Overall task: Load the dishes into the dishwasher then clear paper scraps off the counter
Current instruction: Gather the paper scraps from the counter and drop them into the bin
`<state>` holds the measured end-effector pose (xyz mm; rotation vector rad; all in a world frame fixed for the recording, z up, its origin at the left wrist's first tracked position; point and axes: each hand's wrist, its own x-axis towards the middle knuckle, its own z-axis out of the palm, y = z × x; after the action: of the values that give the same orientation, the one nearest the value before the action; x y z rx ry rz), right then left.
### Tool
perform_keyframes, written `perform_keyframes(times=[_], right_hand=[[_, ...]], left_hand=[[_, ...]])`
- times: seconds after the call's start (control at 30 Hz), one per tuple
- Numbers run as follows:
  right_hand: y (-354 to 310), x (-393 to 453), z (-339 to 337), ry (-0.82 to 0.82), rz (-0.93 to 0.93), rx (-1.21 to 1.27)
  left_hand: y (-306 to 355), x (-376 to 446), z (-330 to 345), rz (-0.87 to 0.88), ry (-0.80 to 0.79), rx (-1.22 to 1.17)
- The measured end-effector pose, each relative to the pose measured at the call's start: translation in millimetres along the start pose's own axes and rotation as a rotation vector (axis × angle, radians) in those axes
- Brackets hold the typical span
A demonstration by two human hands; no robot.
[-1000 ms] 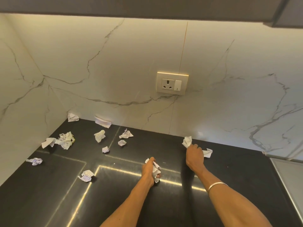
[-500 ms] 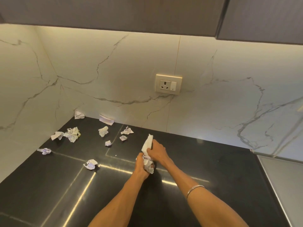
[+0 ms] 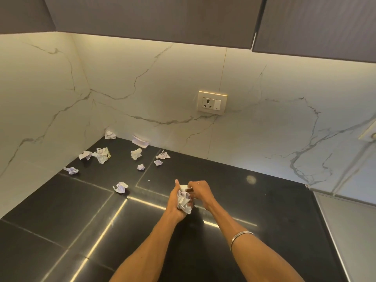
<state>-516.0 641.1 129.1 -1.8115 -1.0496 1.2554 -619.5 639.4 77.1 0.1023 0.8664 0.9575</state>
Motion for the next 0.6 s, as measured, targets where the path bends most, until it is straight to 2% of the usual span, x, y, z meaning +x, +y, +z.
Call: perform_keyframes(times=[0.13, 0.3, 0.5, 0.6], right_hand=[[9.1, -9.4, -1.7, 0.018, -0.112, -0.154], [28.0, -22.8, -0.7, 0.115, -0.083, -0.406], [38.6, -34.6, -3.3, 0.04, -0.074, -0.34], [41.4, -42.5, -1.3, 0.084, -0.084, -0.364]], left_hand=[[-11.1, -12.4, 4.3, 0.021, 0.007, 0.03], [-22.3, -25.0, 5.0, 0.02, 0.027, -0.032], [-34.6, -33.3, 1.2, 0.031, 0.078, 0.0], [-39.3, -37.3, -3.2, 0.036, 0.069, 0.029]])
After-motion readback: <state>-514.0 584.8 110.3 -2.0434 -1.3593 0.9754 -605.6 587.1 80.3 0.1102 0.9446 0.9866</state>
